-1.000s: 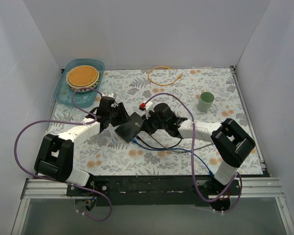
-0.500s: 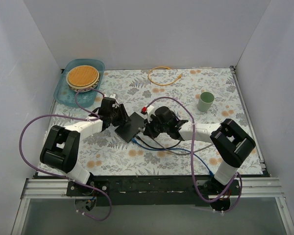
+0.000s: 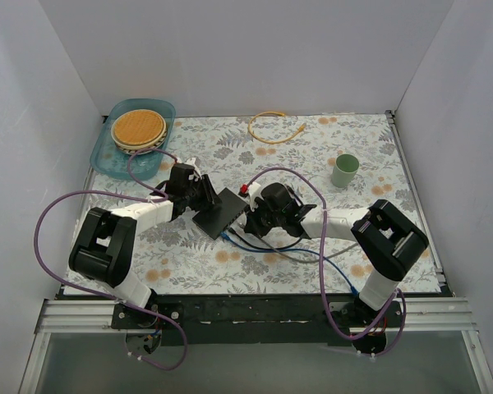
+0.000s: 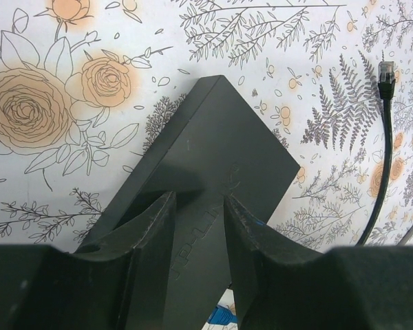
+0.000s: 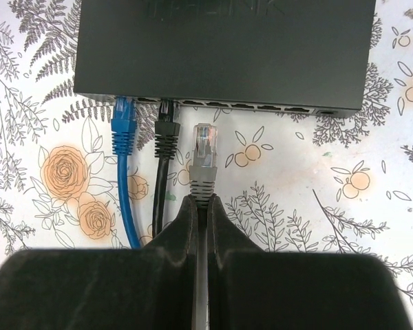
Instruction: Insert the plug into the switch port
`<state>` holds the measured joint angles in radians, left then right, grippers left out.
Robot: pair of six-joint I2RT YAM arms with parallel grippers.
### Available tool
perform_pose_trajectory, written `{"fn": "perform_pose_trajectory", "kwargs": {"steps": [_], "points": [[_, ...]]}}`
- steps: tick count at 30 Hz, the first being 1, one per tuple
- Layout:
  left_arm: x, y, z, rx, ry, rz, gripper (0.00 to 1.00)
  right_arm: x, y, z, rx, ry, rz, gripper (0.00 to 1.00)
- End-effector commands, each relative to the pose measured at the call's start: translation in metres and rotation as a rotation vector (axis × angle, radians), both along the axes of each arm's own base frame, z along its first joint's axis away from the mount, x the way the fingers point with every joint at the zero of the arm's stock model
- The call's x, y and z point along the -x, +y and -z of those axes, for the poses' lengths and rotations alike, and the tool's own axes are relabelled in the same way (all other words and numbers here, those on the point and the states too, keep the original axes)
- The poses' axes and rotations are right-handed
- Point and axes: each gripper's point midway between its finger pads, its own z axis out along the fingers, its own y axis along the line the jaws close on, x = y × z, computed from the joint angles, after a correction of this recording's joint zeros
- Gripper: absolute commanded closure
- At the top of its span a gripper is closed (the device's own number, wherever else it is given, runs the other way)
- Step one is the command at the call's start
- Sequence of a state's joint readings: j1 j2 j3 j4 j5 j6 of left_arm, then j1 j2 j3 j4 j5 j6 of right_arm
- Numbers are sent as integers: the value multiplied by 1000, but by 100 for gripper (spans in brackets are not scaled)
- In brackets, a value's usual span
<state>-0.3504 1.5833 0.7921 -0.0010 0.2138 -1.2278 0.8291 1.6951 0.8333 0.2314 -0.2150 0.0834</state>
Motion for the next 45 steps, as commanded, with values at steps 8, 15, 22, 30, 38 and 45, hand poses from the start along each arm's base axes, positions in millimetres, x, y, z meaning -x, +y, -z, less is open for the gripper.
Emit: {"fn": "perform_pose_trajectory", "kwargs": {"steps": [8, 15, 22, 30, 38, 45], "points": [[5, 1, 8, -11, 36, 17, 67, -1, 11, 0, -16, 19, -21, 99], [5, -1, 7, -5, 39, 23, 67, -6, 12, 4, 8, 27, -14, 99], [6, -1, 9, -8, 43, 30, 67, -14, 15, 4, 13, 17, 13, 99], [9, -1, 13, -9, 57, 34, 67, -25, 24, -1, 2, -7, 19, 99], [11, -1, 18, -8, 68, 40, 67, -28, 28, -5, -15, -16, 20, 99], [12, -1, 20, -8, 76, 45, 67, -30, 30, -10, -40, -35, 24, 99]]}}
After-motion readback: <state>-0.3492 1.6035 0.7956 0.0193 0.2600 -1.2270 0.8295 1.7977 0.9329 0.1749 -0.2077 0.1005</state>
